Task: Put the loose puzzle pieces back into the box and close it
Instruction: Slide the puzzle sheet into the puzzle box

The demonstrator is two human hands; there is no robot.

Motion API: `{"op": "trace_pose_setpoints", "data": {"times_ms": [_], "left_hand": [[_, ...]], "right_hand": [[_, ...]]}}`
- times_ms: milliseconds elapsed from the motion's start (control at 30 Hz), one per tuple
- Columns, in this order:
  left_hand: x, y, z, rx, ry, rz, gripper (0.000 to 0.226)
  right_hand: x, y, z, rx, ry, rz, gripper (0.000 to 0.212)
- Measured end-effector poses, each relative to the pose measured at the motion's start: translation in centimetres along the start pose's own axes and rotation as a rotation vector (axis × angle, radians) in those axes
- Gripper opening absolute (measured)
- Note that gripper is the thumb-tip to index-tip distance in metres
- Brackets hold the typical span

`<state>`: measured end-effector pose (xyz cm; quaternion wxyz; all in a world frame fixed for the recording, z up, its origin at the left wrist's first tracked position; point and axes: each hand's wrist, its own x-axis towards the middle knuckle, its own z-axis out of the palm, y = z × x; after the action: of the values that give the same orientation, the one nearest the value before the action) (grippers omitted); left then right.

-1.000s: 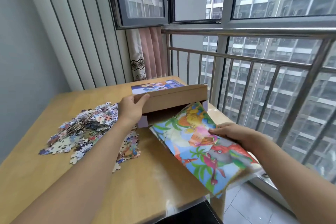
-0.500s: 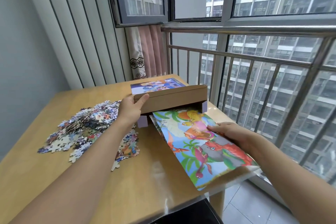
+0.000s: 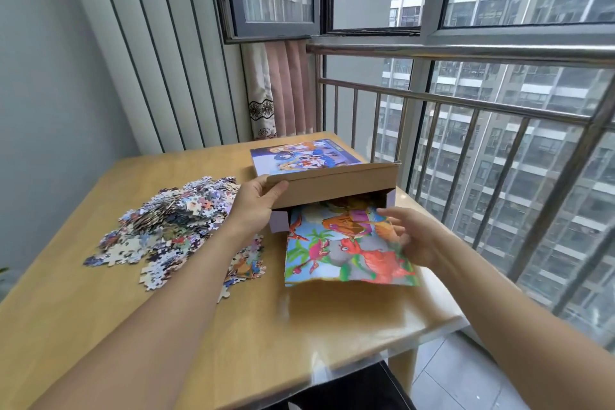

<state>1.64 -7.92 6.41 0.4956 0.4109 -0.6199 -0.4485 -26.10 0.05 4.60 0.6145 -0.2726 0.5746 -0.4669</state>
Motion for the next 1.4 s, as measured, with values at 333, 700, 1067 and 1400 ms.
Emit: {"op": "trace_pose_setpoints", "data": {"times_ms": [333, 700, 1067, 1400], "left_hand": [[-0.2, -0.6, 0.6, -0.027, 0.012, 0.014, 0.014], [-0.8, -0.8, 1.1, -0.03, 0.002, 0.042, 0.016], [-0.8, -0.5, 0.4, -0.075, 0.002, 0.028, 0.021], [-0.7, -1.1, 1.8, -0.062, 0.078, 0.028, 0.022]], "right_hand": [[-0.8, 0.3, 0.2, -0.141, -0.002, -0.038, 0.031], [-1.8, 3.5, 2.8, 0.365, 0.136, -0.051, 0.018], [1.5, 1.2, 6.6, 0.368, 0.197, -0.262, 0.025], [1.7, 4.9, 5.5, -1.322, 0.251, -0.895, 0.051]]}}
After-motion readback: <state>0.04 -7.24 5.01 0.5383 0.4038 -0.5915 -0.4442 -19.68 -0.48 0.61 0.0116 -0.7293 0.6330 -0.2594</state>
